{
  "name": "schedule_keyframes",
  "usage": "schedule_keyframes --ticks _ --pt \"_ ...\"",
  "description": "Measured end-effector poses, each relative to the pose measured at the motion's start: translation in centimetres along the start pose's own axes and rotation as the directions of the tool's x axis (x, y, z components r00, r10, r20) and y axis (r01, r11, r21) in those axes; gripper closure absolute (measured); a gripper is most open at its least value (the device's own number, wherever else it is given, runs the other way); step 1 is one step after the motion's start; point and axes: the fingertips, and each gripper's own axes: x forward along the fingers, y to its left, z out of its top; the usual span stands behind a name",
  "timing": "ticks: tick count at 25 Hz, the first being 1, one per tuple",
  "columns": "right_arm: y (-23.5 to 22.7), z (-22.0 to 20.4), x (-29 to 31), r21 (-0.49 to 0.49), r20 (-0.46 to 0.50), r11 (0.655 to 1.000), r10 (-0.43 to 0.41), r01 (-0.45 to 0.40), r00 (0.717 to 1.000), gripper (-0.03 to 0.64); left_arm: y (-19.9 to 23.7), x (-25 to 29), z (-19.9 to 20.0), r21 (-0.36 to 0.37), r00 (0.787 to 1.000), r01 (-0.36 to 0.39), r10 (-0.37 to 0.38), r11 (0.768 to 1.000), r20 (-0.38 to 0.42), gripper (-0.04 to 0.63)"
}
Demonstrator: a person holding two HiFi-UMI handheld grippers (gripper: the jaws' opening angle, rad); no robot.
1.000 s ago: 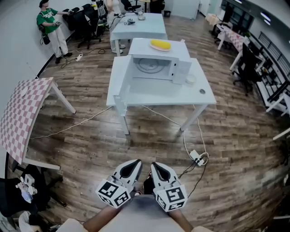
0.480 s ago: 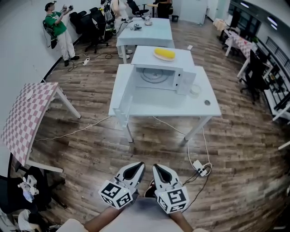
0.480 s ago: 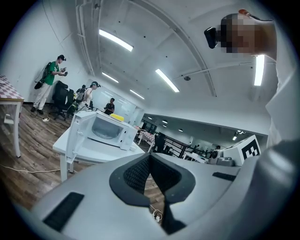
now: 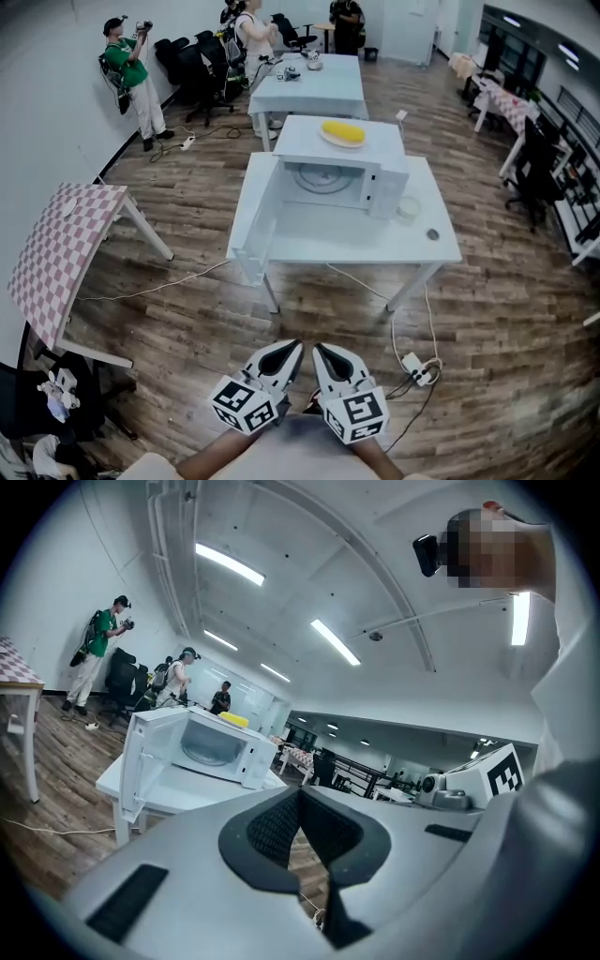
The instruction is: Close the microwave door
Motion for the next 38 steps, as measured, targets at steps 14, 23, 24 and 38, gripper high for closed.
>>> schedule_keyframes --ticks 14,23,24,38 --pt "-1.2 1.0 2.0 -0.057 -0.015 0.995 0.084 -0.084 0.996 0.594 1.0 2.8 1.1 -0.009 0.998 -0.029 0.030 1.000 0.057 0.577" --pt "-1.8 0.5 2.3 -0.014 -0.019 0.996 0.084 -0.085 0.996 0.594 1.2 3.2 -0.2 -0.033 0.999 -0.050 0.051 0.998 0.016 0.577" --pt "-1.9 0.4 2.4 -0.007 -0.020 0.996 0.084 -0.084 0.996 0.594 1.3 3.4 -0.3 -0.037 0.999 -0.050 0.051 0.998 0.011 0.577" --pt "-3.5 0.9 6.2 0.034 -0.038 0.992 0.120 -0.118 0.992 0.594 4.6 5.6 0.9 -0.062 0.996 -0.090 0.091 0.994 0.008 0.577"
